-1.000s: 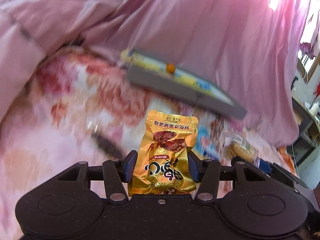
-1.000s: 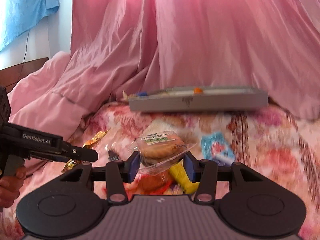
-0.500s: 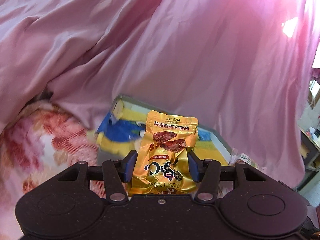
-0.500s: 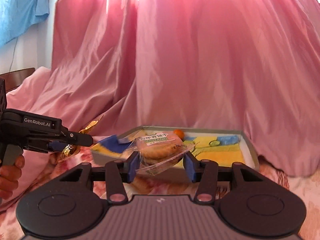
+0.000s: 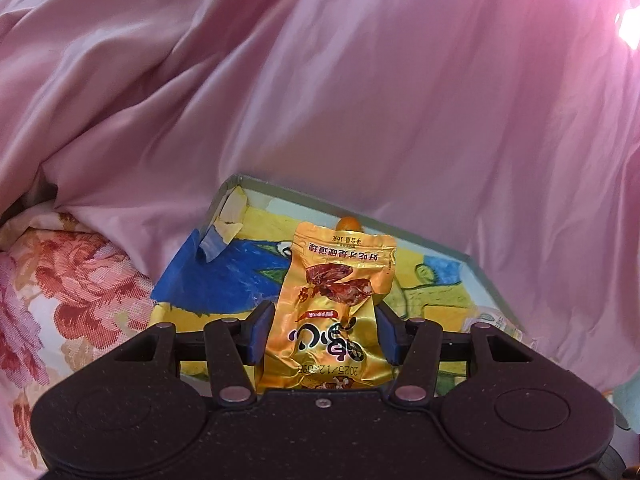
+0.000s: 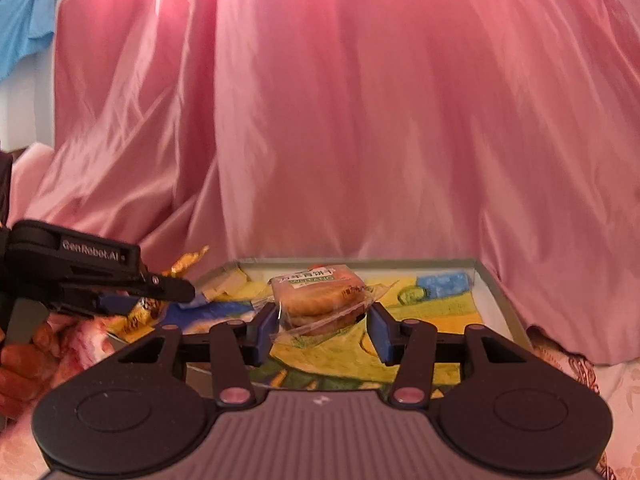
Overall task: Organize snacks
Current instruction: 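Carry gold bag and pastry into the grey tray and open both tools, then withdraw both tools from the tray back over the remaining snacks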
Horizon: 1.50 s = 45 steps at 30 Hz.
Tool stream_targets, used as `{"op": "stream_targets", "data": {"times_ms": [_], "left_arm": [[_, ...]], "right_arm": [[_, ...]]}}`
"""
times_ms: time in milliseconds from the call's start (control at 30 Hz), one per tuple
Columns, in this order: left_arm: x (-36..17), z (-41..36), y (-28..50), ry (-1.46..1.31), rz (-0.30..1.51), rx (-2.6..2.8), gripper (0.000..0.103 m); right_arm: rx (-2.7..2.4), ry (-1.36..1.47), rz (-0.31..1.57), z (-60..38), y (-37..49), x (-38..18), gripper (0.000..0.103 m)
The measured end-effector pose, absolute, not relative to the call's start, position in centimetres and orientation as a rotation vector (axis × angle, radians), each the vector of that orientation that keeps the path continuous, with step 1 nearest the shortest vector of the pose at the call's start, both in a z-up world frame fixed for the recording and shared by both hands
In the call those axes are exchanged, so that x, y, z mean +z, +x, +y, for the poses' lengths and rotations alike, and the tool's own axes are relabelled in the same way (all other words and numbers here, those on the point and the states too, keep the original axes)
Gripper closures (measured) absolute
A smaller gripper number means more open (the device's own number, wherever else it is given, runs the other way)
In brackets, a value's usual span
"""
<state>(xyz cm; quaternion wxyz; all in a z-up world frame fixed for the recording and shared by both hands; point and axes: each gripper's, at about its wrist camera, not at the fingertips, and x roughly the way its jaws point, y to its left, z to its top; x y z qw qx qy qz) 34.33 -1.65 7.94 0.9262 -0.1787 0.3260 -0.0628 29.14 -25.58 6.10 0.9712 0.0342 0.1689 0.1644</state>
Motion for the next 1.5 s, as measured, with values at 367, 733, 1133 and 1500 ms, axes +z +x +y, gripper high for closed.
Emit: {"op": "stream_targets", "data": {"times_ms": [367,733,1133,1500], "left_arm": [[7.4,-1.9,34.4,-0.323,0.665,-0.092,0.018],[10.1,-1.9,30.2,-0.267,0.515,-0.103,0.001],[13.0,-1.7,20.8,-0.205,0.299,-0.130,0.001],[10.6,1.4,12.7,-0.162,0.295,-0.092,0.001]], "right_arm": [[0.323,0.036,0.415,-25.2,29.7,5.0,0.035],[0.303,0.043,0.317,-25.7,26.5,7.0,0.007],[0.292,0.016,0.115,-24.8,18.0,10.3,0.000],[0.281,0.001,0.112,-23.9,11.1,9.3,0.000]]}}
